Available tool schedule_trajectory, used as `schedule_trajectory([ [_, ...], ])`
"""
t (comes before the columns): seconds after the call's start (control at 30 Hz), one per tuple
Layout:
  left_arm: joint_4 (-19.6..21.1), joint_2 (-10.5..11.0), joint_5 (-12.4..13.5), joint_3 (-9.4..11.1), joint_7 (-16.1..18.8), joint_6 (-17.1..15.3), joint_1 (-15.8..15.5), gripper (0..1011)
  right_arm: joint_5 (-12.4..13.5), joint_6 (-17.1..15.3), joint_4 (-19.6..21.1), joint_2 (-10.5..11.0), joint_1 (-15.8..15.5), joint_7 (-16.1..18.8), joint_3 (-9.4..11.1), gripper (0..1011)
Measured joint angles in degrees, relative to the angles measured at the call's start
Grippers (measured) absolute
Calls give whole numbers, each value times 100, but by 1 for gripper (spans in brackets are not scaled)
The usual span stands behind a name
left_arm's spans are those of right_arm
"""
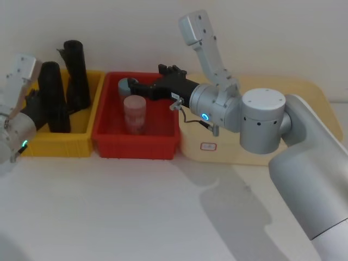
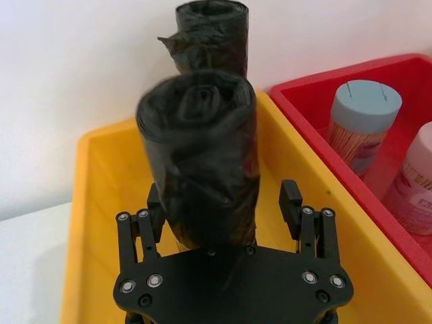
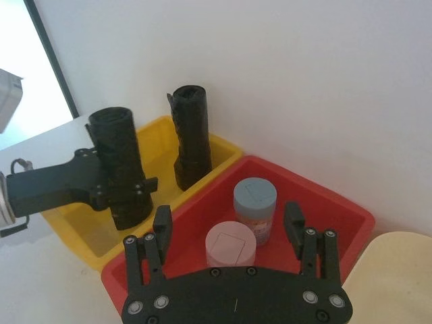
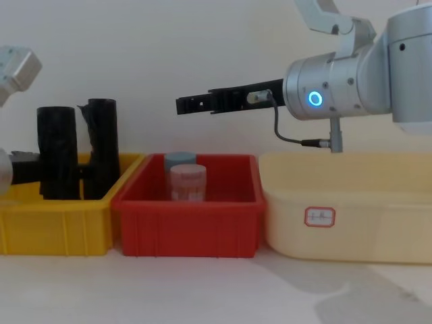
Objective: Pick up the garbage bag with the one hand and transfer it to the other hand.
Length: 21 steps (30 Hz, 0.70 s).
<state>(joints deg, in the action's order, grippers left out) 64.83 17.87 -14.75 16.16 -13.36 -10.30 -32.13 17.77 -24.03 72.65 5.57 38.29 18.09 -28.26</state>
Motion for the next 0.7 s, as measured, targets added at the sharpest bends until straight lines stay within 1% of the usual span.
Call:
schedule_trajectory([
  [0.2,-233,-82,59,50,-38,36,-124,1001,-9,-3,-41,-8,20,42,-28,1001],
  [0.53,-426,-150,110,90,-67,68,-228,1001,-17,-45,-139,-46,60,100,-81,1001],
  [0.7,-474,-167,124,99,-75,78,-255,926,-3,-60,-168,-60,82,111,-86,1001],
])
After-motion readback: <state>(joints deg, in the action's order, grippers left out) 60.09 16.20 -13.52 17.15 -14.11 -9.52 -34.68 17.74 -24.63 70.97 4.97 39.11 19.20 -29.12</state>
